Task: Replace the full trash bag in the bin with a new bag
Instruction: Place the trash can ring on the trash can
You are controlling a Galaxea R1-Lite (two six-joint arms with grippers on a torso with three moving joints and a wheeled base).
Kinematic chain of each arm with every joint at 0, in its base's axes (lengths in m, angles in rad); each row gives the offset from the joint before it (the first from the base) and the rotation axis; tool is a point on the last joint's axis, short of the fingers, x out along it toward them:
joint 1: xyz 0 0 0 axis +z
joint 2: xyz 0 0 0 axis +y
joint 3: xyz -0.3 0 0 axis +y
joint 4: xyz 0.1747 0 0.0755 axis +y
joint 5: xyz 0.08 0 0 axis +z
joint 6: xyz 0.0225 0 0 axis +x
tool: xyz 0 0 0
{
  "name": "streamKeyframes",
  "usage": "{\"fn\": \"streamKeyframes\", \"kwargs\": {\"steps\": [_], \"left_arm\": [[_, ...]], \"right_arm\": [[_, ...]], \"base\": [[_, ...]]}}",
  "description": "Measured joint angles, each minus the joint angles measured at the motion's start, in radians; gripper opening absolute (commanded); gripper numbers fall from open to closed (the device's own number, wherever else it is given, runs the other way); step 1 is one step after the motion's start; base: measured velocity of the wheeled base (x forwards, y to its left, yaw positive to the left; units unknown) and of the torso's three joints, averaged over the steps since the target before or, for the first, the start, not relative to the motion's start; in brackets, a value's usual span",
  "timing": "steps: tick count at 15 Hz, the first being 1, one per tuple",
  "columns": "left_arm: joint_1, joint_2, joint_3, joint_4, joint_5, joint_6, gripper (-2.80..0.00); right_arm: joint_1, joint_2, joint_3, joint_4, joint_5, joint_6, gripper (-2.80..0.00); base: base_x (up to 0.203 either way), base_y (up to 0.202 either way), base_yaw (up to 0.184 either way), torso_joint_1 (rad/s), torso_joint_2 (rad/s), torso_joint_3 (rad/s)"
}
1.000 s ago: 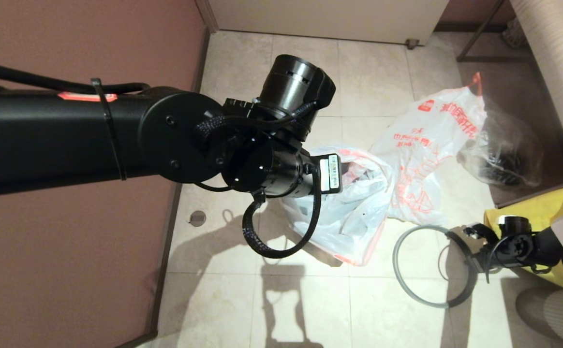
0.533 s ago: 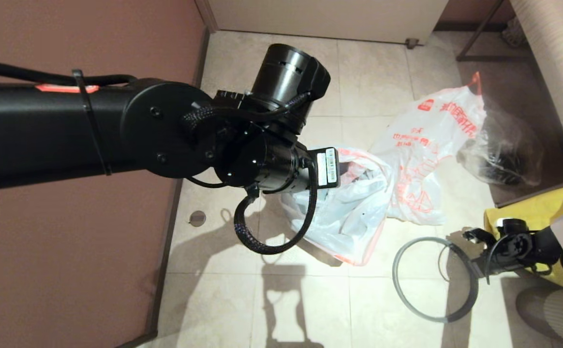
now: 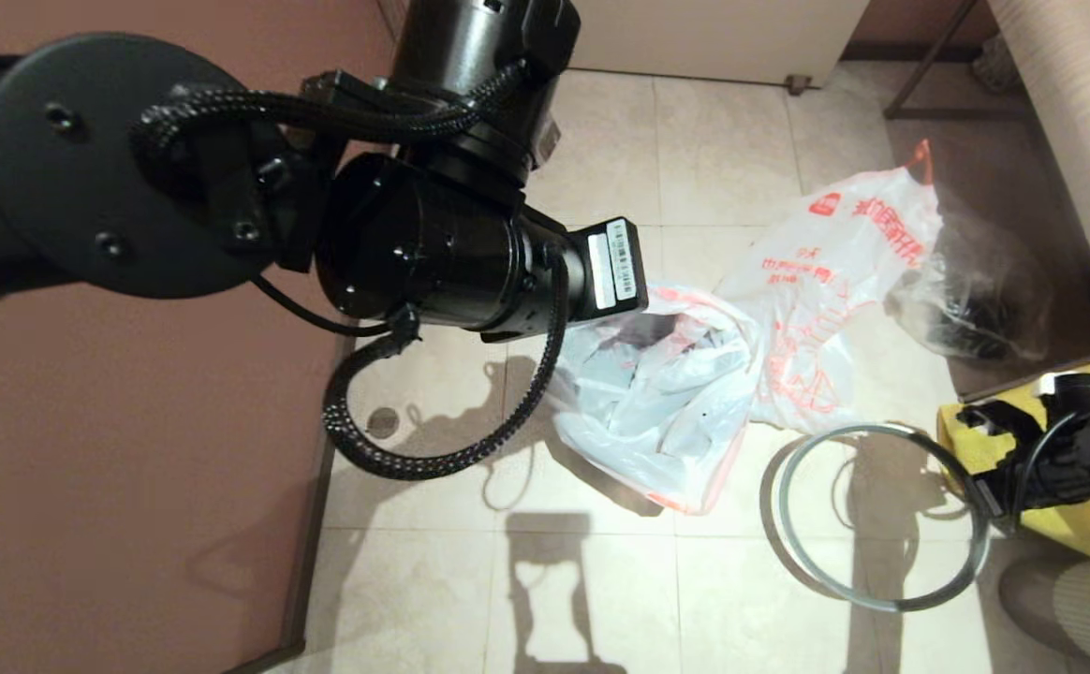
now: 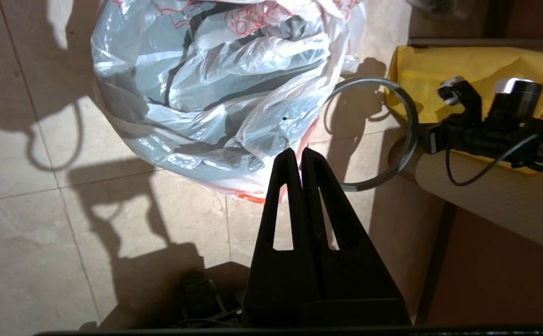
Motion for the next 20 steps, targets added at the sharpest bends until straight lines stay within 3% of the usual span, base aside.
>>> {"fn": "streamKeyframes", "kwargs": {"steps": [3,6,9,12,16,20], "left_arm": [[-0.010,-0.024,0.005,0.001,0.000,-0.001,-2.80],[-0.013,-0.044,0.005,-0.001,-0.004,-0.004,-2.80],[-0.014,-0.056,0.007,-0.001,-0.012,-0.004,-2.80],[-0.019,-0.052,0.011,-0.001,-0.011,-0.005,-2.80],[-0.033,-0.060,0.017,-0.001,-0.011,-0.005,-2.80],[-0.044,-0.088,0.026,0.001,-0.008,-0.004,-2.80]], "right_arm": [[-0.009,-0.212,0.068,-0.002,-0.017,0.012,-2.80],[-0.044,-0.373,0.001,0.061,0.014,0.015,-2.80],[-0.017,-0.482,-0.117,0.154,0.115,0.161,-2.80],[0.122,-0.559,-0.169,0.244,0.122,0.282,-2.80],[0.322,-0.628,-0.279,0.345,0.068,0.388,-2.80],[0.607,-0.610,-0.318,0.401,-0.068,0.450,-2.80]], "base": [[0.000,0.000,0.000,0.000,0.00,0.000],[0.000,0.000,0.000,0.000,0.00,0.000],[0.000,0.000,0.000,0.000,0.00,0.000],[0.000,0.000,0.000,0.000,0.00,0.000],[0.000,0.000,0.000,0.000,0.00,0.000],[0.000,0.000,0.000,0.000,0.00,0.000]]}}
